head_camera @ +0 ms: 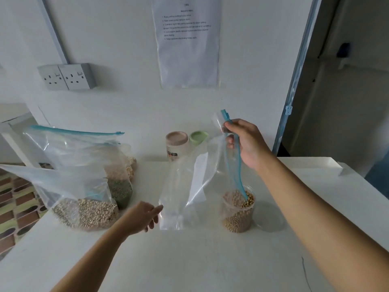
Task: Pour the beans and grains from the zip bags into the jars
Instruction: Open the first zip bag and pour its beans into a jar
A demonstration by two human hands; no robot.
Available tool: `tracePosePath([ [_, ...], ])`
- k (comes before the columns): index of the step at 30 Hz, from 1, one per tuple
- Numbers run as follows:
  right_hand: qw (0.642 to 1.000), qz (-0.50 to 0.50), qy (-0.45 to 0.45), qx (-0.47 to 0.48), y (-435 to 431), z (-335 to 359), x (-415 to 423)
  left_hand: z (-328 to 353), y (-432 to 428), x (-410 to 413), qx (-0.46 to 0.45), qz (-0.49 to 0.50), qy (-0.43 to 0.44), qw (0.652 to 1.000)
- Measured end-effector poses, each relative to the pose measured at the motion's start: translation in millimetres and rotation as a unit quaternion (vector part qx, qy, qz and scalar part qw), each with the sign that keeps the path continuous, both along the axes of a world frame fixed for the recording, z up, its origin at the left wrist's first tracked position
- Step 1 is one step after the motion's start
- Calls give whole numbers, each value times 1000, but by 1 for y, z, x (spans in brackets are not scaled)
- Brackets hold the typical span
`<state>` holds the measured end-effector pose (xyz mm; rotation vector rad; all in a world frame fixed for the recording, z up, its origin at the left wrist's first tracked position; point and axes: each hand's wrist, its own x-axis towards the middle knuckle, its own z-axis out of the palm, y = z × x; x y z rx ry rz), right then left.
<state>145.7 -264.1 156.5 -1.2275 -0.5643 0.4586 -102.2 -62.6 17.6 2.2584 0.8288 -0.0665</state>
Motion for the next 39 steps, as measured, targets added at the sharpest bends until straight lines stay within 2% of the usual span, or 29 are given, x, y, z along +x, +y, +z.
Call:
tracePosePath([
  [2, 1000, 24, -8, -13, 3, 0, -4, 12, -1, 7, -2, -11, -52, 999],
  [4, 998, 53, -9, -19, 5, 1, -9, 30, -4, 19, 19, -15, -139, 990],
  [8, 996, 82, -26, -28, 10, 9, -21, 82, -12, 52, 47, -15, -335, 941],
  [10, 995, 93, -39, -23, 12, 16, -26, 111, -18, 68, 55, -34, -380, 923],
  [16, 987, 109, -111, -24, 5, 42, -43, 177, -40, 102, 28, -162, -415, 895],
  [21, 977, 3, -205, -60, -15, 69, -48, 217, -53, 109, 44, -162, -438, 883],
  [25, 964, -29, -253, -81, -32, 87, -44, 245, -66, 109, -11, -208, -426, 881],
  [30, 954, -18, -291, -68, -48, 103, -32, 247, -84, 120, -49, -211, -426, 878],
  [34, 924, -21, -369, -94, -59, 109, -20, 246, -100, 131, -67, -223, -432, 871],
  [39, 908, -6, -401, -120, -76, 114, -2, 246, -116, 148, -26, -216, -434, 874],
])
